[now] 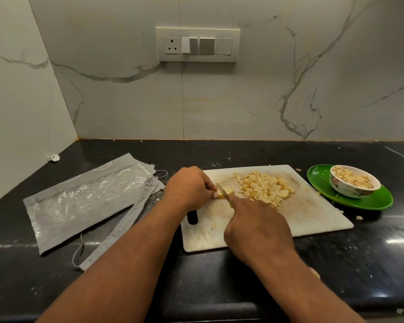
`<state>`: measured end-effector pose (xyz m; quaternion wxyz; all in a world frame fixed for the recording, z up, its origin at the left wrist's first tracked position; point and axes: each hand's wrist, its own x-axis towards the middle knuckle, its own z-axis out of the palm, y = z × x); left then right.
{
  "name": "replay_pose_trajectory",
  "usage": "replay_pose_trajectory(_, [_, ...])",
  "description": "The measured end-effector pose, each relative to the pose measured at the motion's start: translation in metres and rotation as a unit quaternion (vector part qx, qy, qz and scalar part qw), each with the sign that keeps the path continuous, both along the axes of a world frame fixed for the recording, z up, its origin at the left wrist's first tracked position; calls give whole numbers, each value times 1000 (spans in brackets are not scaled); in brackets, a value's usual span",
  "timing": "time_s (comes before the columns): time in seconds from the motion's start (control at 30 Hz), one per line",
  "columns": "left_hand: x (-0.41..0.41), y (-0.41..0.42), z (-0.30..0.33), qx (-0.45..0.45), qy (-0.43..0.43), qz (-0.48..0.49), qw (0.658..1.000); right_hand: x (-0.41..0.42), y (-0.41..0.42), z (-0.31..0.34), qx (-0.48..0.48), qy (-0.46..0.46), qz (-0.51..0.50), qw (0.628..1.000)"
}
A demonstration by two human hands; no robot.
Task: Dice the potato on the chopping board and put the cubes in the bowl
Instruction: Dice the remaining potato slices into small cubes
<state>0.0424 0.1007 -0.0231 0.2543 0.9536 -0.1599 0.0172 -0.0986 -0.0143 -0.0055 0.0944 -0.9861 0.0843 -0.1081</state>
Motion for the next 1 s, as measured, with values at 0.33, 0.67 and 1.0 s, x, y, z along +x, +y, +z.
replay_pose_trajectory(0.33, [4, -2, 2, 17, 16, -13, 1000, -33, -6, 6, 11, 5, -6, 1000])
replay_pose_trajectory(0.67, [-2, -3, 0, 1, 12, 7, 1000, -36, 5, -11, 42, 23, 9, 999])
replay_pose_trajectory(1.0, [-11, -5, 1, 14, -27, -15, 999, -15, -21, -2, 72, -69, -67, 993])
